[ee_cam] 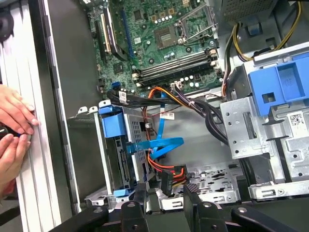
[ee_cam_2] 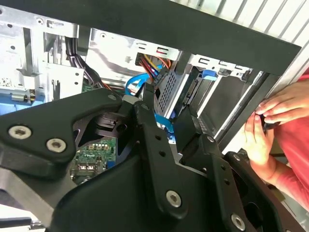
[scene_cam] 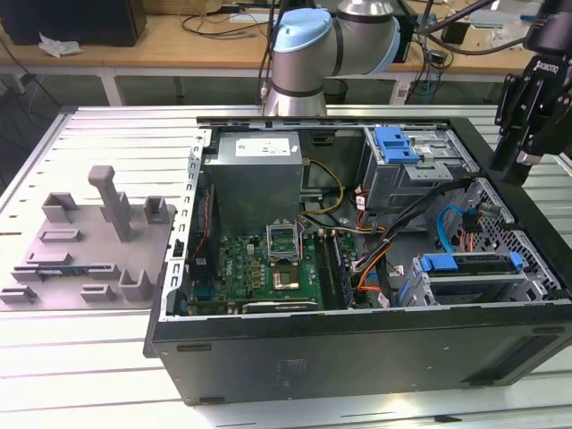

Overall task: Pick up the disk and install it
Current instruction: 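Insert the first disk wire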

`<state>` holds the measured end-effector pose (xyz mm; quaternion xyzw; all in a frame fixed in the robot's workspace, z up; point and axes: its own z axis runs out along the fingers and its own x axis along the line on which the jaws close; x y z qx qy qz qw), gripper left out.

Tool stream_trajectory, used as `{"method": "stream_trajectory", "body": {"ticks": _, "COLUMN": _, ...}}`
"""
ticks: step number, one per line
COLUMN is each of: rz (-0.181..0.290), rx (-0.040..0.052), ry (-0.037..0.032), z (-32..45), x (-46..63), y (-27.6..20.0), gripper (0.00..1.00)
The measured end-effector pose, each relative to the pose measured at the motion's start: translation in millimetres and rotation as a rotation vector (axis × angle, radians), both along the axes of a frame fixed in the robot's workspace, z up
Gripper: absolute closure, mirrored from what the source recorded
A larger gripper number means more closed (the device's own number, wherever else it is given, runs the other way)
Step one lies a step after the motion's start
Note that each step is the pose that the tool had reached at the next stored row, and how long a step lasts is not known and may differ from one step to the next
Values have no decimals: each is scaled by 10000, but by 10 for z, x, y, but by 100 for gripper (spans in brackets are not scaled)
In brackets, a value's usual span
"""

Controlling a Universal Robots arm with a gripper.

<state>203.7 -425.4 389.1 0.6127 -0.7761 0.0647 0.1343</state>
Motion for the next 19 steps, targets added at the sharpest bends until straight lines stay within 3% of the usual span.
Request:
{"method": "stream_trajectory", "body": {"ticks": 2, "rz": -8, "rx": -75, "ry": 72, "z": -21, "x": 5, "y": 6, "gripper": 56}}
{"method": "stream_trajectory", "body": {"ticks": 6, "rz": -28, "rx": -159, "ry": 154, "z": -60, "x": 6, "y": 6, "gripper": 56}}
{"method": "stream_trajectory", "body": {"ticks": 11, "rz": -47, "rx": -220, "ry": 277, "z": -126, "x": 51, "y": 7, "gripper": 56}}
{"method": "stream_trajectory", "body": {"ticks": 13, "rz": -54, "rx": -301, "ry": 369, "z": -151, "x": 61, "y": 7, "gripper": 56}}
{"method": "stream_trajectory", "body": {"ticks": 15, "rz": -58, "rx": -450, "ry": 461, "z": -181, "x": 67, "y": 9, "gripper": 56}}
{"method": "stream_trajectory", "body": {"ticks": 19, "rz": -60, "rx": -517, "ry": 493, "z": -220, "x": 70, "y": 23, "gripper": 56}}
